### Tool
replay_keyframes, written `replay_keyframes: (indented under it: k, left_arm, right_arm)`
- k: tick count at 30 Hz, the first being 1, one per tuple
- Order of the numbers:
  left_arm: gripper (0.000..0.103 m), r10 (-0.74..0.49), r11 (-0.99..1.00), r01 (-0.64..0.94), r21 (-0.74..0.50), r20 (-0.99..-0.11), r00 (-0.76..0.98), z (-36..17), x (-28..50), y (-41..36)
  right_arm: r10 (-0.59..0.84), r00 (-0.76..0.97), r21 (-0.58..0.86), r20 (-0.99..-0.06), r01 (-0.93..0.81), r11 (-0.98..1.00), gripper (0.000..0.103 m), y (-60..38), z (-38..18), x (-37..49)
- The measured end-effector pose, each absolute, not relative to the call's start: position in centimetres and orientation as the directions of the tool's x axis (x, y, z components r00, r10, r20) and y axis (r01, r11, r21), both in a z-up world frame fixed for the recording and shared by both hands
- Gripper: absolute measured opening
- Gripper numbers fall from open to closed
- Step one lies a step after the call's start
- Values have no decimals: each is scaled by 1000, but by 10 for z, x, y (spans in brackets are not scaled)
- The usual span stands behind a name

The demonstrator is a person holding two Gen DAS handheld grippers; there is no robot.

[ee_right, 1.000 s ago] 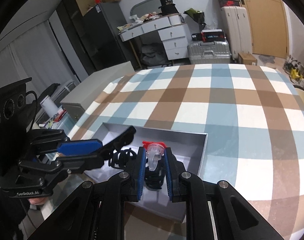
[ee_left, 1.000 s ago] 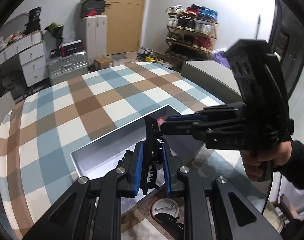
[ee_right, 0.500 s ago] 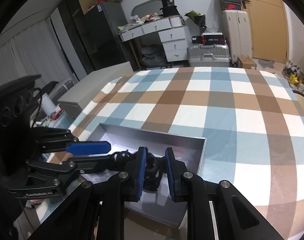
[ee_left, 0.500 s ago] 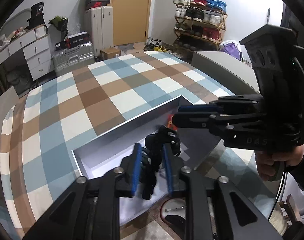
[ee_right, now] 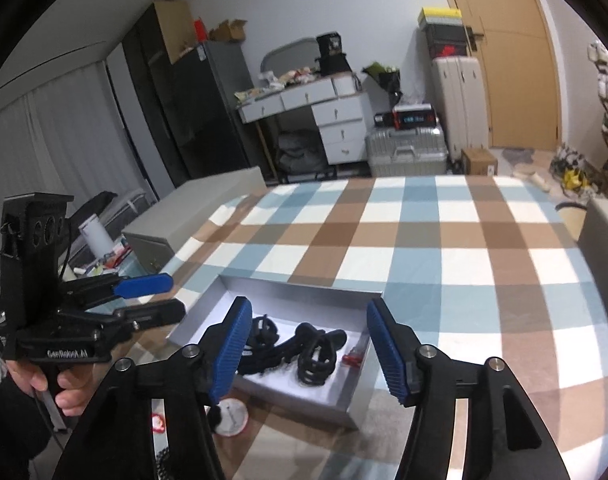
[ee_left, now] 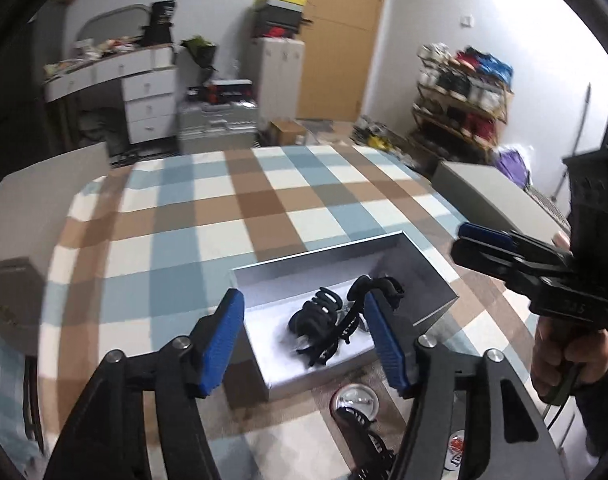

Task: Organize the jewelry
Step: 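Open both grippers to drop the clip and ring into the box, then pull both grippers back from the box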

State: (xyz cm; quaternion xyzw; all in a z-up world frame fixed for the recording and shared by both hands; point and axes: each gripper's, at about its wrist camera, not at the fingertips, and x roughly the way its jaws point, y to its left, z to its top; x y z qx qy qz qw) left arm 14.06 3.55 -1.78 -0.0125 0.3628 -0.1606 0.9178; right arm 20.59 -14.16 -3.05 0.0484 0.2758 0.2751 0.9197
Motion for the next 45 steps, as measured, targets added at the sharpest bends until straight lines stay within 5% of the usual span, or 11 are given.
replay_keyframes:
  k: [18, 24, 28, 39, 45]
  left_arm:
    - [80, -186, 980, 112, -162, -580, 793, 0, 80, 43]
    - [88, -131, 989, 71, -130, -543, 829, 4, 60, 46]
    - [102, -88, 993, 31, -118, -519, 850, -1, 49, 48]
    - [102, -71, 995, 26, -91, -536, 841, -27, 27, 44]
    - [102, -70, 995, 16, -96, -590, 805, -48, 21, 43]
  right_arm:
    - [547, 796, 130, -259, -533, 836, 100, -132, 11, 104]
    - [556, 799, 106, -231, -547, 830, 103, -125, 5, 78]
    - [558, 790, 130, -255, -544, 829, 103, -121, -6, 72]
    - [522, 787, 116, -330, -515, 849, 103, -120, -36, 51]
    - [471, 739, 103, -482, -486, 868, 103, -116, -72, 55]
